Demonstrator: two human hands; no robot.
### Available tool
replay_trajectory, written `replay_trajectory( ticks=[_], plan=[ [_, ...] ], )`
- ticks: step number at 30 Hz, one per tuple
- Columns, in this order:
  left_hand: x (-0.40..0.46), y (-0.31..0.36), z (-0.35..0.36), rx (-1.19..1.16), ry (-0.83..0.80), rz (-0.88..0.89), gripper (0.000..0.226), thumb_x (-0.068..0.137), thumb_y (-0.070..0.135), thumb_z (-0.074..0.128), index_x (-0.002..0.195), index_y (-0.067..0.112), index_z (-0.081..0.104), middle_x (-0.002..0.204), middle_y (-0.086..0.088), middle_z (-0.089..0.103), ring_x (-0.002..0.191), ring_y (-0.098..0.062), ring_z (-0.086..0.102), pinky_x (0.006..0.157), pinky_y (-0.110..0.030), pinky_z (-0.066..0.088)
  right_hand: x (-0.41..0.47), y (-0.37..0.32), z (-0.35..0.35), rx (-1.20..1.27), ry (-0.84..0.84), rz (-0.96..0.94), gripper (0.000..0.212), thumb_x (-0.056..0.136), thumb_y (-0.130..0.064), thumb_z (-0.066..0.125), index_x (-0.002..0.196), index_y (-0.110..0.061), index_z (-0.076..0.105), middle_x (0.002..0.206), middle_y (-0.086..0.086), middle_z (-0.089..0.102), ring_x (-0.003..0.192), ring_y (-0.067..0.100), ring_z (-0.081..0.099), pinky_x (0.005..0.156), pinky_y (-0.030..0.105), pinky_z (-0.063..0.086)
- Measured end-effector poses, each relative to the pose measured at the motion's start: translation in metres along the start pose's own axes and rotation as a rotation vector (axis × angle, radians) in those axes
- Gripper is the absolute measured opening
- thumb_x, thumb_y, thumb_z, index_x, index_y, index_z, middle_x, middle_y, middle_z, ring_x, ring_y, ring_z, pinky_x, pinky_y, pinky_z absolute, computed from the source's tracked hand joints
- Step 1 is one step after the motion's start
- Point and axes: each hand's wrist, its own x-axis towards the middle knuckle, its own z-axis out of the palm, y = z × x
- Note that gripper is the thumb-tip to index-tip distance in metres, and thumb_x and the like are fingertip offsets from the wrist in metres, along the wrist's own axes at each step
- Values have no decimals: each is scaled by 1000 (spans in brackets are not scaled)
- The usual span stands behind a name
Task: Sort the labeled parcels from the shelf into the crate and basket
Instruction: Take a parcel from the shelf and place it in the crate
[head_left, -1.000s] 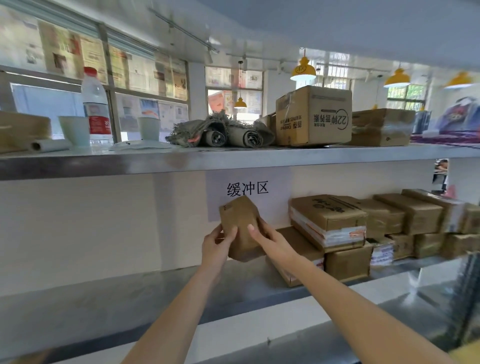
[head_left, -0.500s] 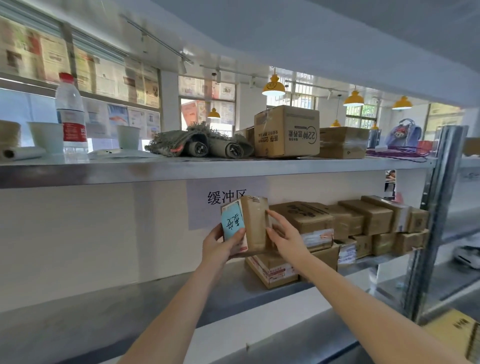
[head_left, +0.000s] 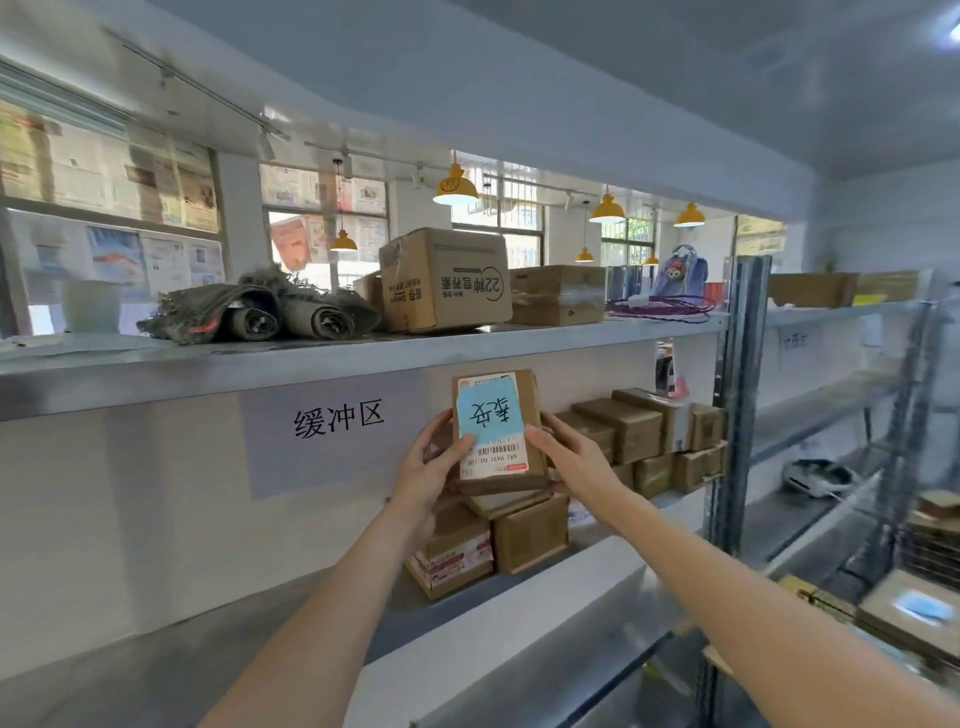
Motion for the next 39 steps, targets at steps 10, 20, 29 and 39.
replay_trajectory(
  ticks=[10, 20, 29, 39],
  plan=[
    [21, -56, 199, 128, -314, -101, 109, 70, 28, 90, 148, 61, 22, 123, -6, 71, 100, -29, 74, 87, -57, 59, -33, 25, -203, -28, 221, 72, 46, 100, -40, 57, 144, -33, 47, 108, -1, 73, 95, 14, 73, 80, 31, 61],
    [-24, -172, 448, 27, -492, -201, 97, 76, 22, 87, 146, 53, 27, 128, -2, 63, 98, -29, 73, 68, -53, 63, -151, 90, -436, -202, 498, 226, 53, 98, -51, 57, 146, -32, 45, 131, 0, 63, 114, 13, 62, 93, 35, 56],
    [-57, -275, 638, 5, -672, -427, 62, 85, 23, 80, 129, 29, 37, 121, -13, 63, 96, -31, 72, 59, -39, 61, -239, 165, -614, -256, 828, 364, 44, 95, -50, 61, 135, -30, 58, 115, -5, 71, 109, 13, 68, 98, 46, 56],
    [6, -416, 804, 188, -904, -503, 87, 74, 45, 87, 143, 38, 34, 136, -2, 51, 114, -26, 60, 77, -47, 61, -220, 238, -762, -357, 1003, 463, 65, 101, -39, 59, 157, -27, 29, 144, -2, 53, 117, 12, 62, 100, 41, 55]
  ],
)
